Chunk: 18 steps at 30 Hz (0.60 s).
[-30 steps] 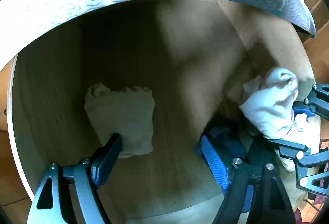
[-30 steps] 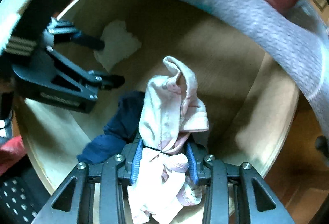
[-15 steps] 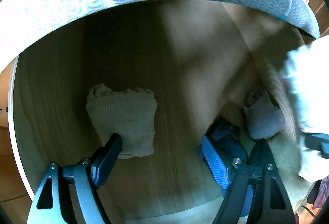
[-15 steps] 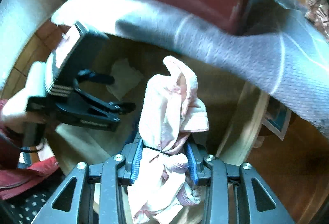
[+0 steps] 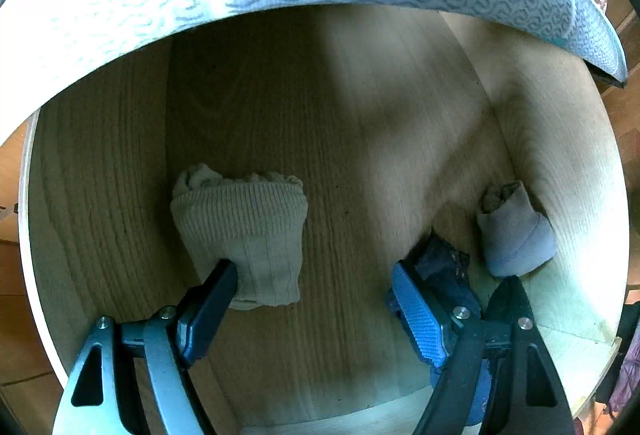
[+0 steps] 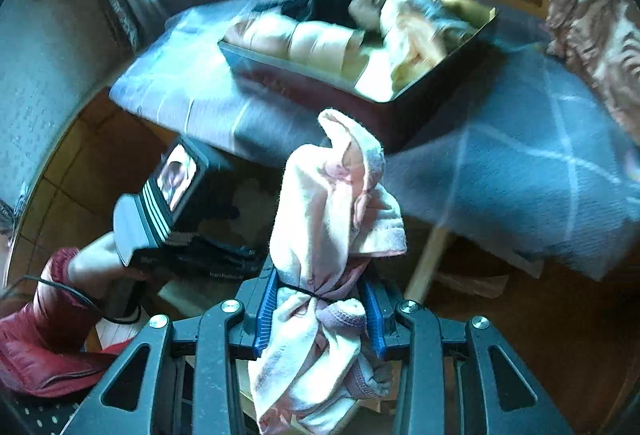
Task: Organize soft objects
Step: 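Carry the pink-and-white sock with the right tool into the red box and release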
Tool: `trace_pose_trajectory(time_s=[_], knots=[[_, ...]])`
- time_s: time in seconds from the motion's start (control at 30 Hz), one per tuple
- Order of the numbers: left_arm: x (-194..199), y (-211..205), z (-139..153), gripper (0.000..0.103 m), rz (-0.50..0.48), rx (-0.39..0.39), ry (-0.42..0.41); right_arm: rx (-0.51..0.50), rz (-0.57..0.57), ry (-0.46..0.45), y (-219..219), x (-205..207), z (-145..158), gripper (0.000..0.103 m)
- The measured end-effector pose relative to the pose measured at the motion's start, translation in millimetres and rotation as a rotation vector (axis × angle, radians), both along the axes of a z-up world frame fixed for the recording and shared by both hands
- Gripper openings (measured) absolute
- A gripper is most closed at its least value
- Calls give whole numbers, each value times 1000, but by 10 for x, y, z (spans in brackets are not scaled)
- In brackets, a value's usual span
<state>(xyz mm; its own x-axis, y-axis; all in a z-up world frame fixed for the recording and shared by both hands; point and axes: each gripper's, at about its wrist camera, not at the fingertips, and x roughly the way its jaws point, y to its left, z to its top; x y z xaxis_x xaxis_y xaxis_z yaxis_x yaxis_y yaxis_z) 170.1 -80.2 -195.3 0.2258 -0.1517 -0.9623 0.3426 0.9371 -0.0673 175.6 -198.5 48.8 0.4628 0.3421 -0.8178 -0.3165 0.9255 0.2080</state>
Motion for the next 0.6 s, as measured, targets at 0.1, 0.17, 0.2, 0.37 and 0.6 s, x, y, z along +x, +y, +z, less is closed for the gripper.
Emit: trace_pose_trajectory(time_s=[0.1,0.17,0.2,0.37,0.6], knots=[[0,-2,1,80,0,0,0,-11,-36,-36,-133,21,216,38],[1,-6,1,80,0,2,0,-24,-59,-61,-180,111,320,38],[1,-10,1,80,0,2,0,-28,-66,-70,-201,134,355,38],[0,-15,3,80,-1,1,0,-59,-86,-130,-275,392,727,38],[-8,-61,26,80,-5,21,-3,-148,-33,-163,-63,1080,1044,38]])
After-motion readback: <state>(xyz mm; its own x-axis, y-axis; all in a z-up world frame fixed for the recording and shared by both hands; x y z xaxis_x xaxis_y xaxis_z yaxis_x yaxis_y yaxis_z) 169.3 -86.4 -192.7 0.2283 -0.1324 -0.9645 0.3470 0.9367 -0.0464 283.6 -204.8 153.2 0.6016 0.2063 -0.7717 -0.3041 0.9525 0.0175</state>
